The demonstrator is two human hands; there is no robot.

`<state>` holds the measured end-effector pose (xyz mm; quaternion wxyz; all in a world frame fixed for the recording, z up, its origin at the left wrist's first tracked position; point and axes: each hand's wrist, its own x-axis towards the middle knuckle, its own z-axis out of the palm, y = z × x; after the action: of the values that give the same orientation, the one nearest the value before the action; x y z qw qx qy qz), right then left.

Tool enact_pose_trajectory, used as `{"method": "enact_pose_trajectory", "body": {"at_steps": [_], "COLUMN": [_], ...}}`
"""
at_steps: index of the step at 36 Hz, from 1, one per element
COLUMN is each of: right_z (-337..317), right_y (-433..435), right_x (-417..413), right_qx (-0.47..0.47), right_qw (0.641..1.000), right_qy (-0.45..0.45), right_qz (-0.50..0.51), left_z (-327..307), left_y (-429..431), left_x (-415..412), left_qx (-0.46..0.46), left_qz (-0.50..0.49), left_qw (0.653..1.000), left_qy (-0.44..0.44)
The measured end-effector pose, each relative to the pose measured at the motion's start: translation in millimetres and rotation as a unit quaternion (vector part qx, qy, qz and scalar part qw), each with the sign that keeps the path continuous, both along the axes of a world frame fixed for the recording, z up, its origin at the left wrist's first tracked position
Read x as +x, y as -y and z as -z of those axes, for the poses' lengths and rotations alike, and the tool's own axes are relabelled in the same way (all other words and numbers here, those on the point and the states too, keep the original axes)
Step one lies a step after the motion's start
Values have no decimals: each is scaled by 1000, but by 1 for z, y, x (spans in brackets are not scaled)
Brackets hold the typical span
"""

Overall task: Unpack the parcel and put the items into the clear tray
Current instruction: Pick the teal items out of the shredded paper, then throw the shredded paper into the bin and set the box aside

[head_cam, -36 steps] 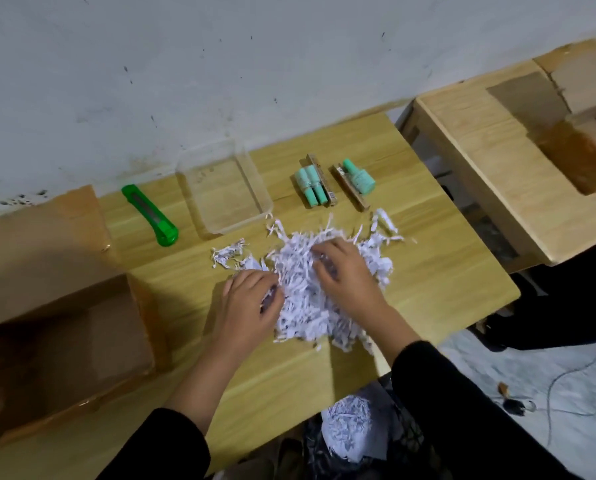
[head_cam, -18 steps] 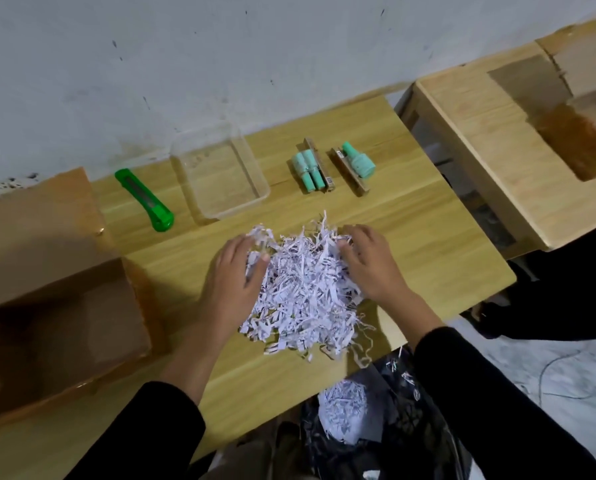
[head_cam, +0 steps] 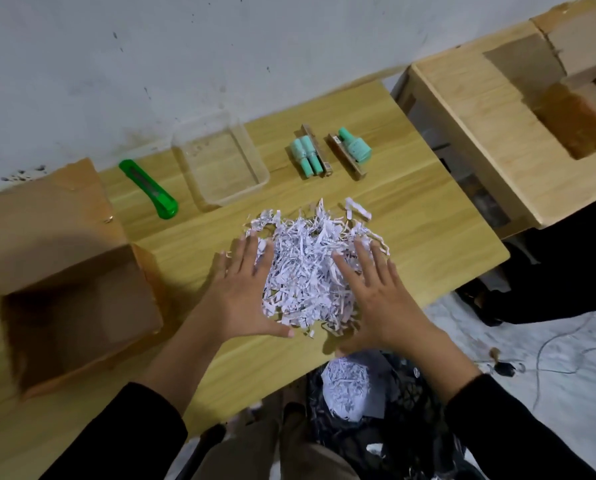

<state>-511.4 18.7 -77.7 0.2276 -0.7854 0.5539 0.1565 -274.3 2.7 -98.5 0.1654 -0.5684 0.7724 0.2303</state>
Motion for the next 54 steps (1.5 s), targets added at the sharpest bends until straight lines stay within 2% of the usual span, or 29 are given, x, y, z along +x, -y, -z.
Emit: {"method": "enact_pose_trajectory", "body": {"at_steps": [4, 9, 13, 18, 22, 28, 33, 36, 38, 40, 44, 46, 49, 54], "right_z": [10, 9, 10, 16, 18, 21, 18, 16, 15, 13, 11, 12, 12, 6], "right_y": [2, 46, 88, 111, 98, 78, 68, 58, 51, 44, 34, 28, 17, -10], "right_x": [7, 19, 28, 34, 32, 26, 29, 31, 33, 35, 40, 41, 39, 21], "right_qx": [-26, -54, -28, 33, -31, -93, -34, -2, 3, 5, 12, 25, 39, 21], "right_qw": [1000, 998, 999, 999, 997, 987, 994, 996, 997, 998, 999, 999, 997, 992], "right_qy": [-16, -31, -40, -8, -43, -49, 6, 15, 23, 31, 29, 34, 53, 76], "right_qz": [-1, -4, 0, 1, -58, -121, -107, -86, -70, -55, -28, -4, 34, 99], "left_z": [7, 5, 8, 10, 15, 15, 15, 21, 24, 24, 26, 30, 24, 21], "left_y": [6, 39, 60, 65, 55, 31, 12, -5, -12, -15, -16, -15, -12, -13], "left_x": [-3, -8, -13, -19, -12, -13, -19, -19, -18, -19, -19, -15, -12, -24], "left_qx": [-16, -35, -18, -1, -53, -96, -111, -108, -104, -113, -109, -103, -53, -27], "left_qz": [12, 34, 44, 63, 55, 37, 16, -62, -163, -207, -182, -125, -96, 1], "left_qw": [1000, 999, 999, 997, 995, 995, 993, 992, 971, 955, 962, 974, 979, 988], "left_qy": [19, 4, -11, -48, -63, 1, 31, -36, -139, -178, -174, -160, -170, -153]}}
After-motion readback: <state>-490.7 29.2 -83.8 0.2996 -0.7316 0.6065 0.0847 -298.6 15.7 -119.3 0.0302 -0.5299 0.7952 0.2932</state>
